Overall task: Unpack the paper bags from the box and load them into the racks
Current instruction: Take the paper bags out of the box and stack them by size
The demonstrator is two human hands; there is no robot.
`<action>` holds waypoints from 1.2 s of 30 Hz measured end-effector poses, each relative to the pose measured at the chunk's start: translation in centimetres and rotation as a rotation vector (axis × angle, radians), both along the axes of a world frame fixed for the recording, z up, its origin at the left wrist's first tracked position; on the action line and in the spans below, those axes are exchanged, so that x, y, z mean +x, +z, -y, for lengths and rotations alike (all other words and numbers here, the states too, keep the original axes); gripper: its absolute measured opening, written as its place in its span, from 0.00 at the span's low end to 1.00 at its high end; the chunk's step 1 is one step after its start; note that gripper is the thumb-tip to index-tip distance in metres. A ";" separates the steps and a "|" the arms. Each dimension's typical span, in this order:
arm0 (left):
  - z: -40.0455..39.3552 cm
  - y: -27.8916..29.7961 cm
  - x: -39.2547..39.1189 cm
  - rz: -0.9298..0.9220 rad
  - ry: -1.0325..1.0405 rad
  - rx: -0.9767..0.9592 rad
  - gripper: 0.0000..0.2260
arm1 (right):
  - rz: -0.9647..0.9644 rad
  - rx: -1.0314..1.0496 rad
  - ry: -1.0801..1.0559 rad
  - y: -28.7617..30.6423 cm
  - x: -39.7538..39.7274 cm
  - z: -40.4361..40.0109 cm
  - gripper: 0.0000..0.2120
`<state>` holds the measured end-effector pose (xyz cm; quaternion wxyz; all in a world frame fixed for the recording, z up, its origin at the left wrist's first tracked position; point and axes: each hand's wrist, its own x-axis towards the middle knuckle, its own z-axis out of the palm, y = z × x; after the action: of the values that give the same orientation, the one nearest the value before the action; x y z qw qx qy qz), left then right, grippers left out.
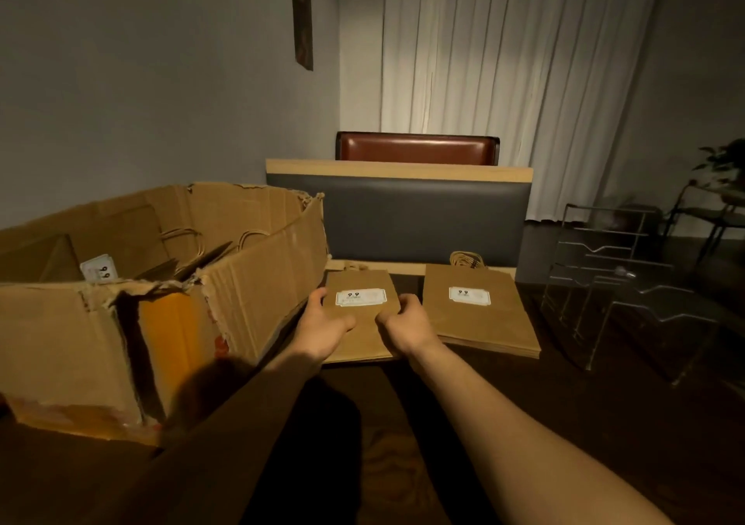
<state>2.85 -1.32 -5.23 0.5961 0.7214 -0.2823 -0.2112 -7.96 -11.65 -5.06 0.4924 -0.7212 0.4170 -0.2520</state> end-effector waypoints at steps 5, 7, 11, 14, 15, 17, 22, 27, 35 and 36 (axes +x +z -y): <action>3.6 -0.8 2.5 0.165 -0.030 0.086 0.24 | -0.082 -0.024 -0.043 -1.3 2.5 3.4 0.23; 5.3 -1.2 3.7 0.187 -0.041 0.125 0.21 | -0.144 -0.070 -0.064 -1.4 3.4 4.8 0.22; 8.2 -2.1 5.5 0.178 -0.030 0.201 0.15 | -0.242 -0.108 -0.062 -1.4 5.3 7.2 0.24; 10.0 -2.9 5.9 0.195 -0.021 0.328 0.13 | -0.453 -0.218 -0.009 -1.8 6.5 8.1 0.26; 10.5 -3.0 6.0 0.225 -0.023 0.379 0.12 | -0.539 -0.267 0.014 -1.9 6.9 8.2 0.24; 11.1 -2.6 6.0 0.311 -0.027 0.486 0.09 | -0.667 -0.313 0.040 -1.9 7.3 8.1 0.23; 10.0 1.3 4.1 0.595 -0.106 0.604 0.21 | -0.735 -0.465 0.085 0.8 5.7 6.6 0.23; 6.9 10.9 1.7 0.772 -0.066 0.315 0.22 | -0.393 -0.761 0.192 9.1 4.0 3.0 0.22; -6.3 21.9 8.8 0.954 0.103 0.366 0.20 | -0.117 -1.014 0.415 19.9 10.6 -5.9 0.17; -7.8 21.9 10.4 0.936 0.110 0.426 0.21 | -0.132 -1.024 0.452 20.2 11.9 -6.7 0.16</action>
<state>13.24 6.47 16.70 0.2561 0.8578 -0.4309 0.1131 3.89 -4.91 15.09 0.0943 -0.9538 0.1066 -0.2647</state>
